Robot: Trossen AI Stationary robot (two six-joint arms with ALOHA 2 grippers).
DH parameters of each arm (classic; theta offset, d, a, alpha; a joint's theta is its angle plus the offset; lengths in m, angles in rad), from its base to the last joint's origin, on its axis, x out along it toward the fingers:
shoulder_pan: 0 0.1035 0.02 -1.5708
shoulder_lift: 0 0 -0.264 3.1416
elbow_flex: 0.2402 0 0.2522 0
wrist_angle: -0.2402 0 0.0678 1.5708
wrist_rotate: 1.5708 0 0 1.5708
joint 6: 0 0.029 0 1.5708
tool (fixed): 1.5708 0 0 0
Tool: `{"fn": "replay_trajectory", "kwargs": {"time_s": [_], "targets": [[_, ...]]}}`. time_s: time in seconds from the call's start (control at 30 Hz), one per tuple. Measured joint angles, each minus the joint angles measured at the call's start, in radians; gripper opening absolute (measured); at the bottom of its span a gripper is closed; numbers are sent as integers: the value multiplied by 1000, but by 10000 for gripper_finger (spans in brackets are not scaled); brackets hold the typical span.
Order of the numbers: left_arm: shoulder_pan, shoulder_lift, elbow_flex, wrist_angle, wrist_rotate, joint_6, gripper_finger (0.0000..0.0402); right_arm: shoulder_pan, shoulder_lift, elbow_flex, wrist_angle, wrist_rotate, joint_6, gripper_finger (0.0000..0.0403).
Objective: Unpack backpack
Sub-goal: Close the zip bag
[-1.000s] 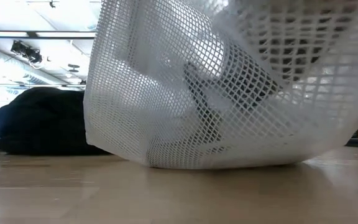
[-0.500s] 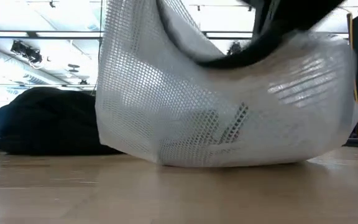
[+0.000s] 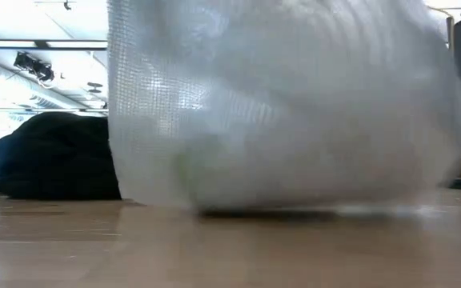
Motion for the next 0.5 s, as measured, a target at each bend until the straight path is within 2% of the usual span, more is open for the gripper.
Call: {"fn": "replay_trajectory", "kwargs": {"time_s": [0.2, 0.3, 0.4, 0.5], "targets": [[-47, -44, 0, -225, -23, -238, 0, 22, -1, 6, -69, 45, 105, 0], [-53, -43, 0, -286, -22, -320, 0, 18, -1, 6, -68, 40, 110, 0], [-53, -43, 0, -290, -20, -350, 0, 3, -1, -6, -28, -1, 81, 0], [-59, -43, 0, -265, -16, -331, 0, -19, 0, -28, 37, -98, 25, 3]]}}
